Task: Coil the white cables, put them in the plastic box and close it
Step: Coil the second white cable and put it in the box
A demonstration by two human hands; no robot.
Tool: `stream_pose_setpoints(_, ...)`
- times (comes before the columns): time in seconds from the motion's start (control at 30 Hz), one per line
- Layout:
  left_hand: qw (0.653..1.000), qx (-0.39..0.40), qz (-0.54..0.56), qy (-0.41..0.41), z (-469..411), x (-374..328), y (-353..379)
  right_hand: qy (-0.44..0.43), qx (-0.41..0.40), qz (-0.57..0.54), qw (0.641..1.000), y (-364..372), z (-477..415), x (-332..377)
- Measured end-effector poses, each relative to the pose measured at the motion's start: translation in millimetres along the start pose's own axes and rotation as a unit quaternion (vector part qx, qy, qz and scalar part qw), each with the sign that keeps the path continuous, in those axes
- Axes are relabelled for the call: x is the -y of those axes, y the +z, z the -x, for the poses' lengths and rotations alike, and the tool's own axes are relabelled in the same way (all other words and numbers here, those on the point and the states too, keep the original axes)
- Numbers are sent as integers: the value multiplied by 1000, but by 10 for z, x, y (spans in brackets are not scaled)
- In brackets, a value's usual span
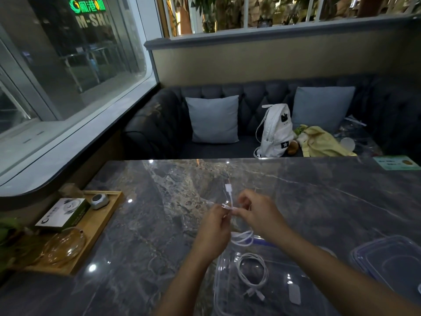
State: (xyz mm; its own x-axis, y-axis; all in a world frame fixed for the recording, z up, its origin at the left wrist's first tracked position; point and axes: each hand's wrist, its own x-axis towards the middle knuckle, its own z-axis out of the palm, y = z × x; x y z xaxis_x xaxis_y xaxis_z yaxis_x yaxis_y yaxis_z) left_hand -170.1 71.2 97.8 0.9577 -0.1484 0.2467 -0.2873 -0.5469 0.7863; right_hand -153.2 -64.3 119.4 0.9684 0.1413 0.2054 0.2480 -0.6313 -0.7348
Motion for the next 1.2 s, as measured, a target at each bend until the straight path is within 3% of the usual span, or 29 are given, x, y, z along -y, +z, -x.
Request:
stream_pose_setpoints(0.07, 997, 38, 68, 6, 15, -33, 8, 10, 16, -14, 1000, -33, -21, -23)
stream_pose_setpoints(0.23, 977, 14, 203, -60, 50, -46, 47, -51, 112, 18, 992, -109, -28, -62)
stream_pose_setpoints(0.37, 960, -16, 250, -128, 73, -80, 91, -13, 77, -92, 993, -100, 17, -80)
stream_pose_setpoints(0.5, 892, -47, 403, -197, 15, -120, 96, 30, 71, -188, 979, -144, 32, -66)
stream_pose_setpoints(0.63, 822, -83, 502, -258, -41, -144, 74, 19, 100, -242, 965, -234, 48, -31)
stream_pose_setpoints(0.7, 805, -77, 518, -280, -56, -132, 82, 15, 111, -247, 962, -268, 58, -45)
stream_pose_setpoints(0.8, 810, -70, 492, -312, -68, -98, 99, 28, 136, -251, 958, -326, 77, -102)
stream_pose_setpoints(0.9, 822, -56, 453, -339, -81, -44, 91, 11, 242, -184, 953, -429, 96, -220)
stream_pose_setpoints(0.97, 811, -11, 462, -358, -90, -45, 83, 5, 307, -150, 940, -479, 126, -280)
stream_pose_setpoints(1.13, 702, 100, 570, -415, -21, -142, 130, -39, 198, -109, 973, -454, 138, -390)
stream_pose_setpoints(1.2, 701, 108, 579, -403, -7, -178, 152, -1, 170, -161, 972, -465, 157, -448)
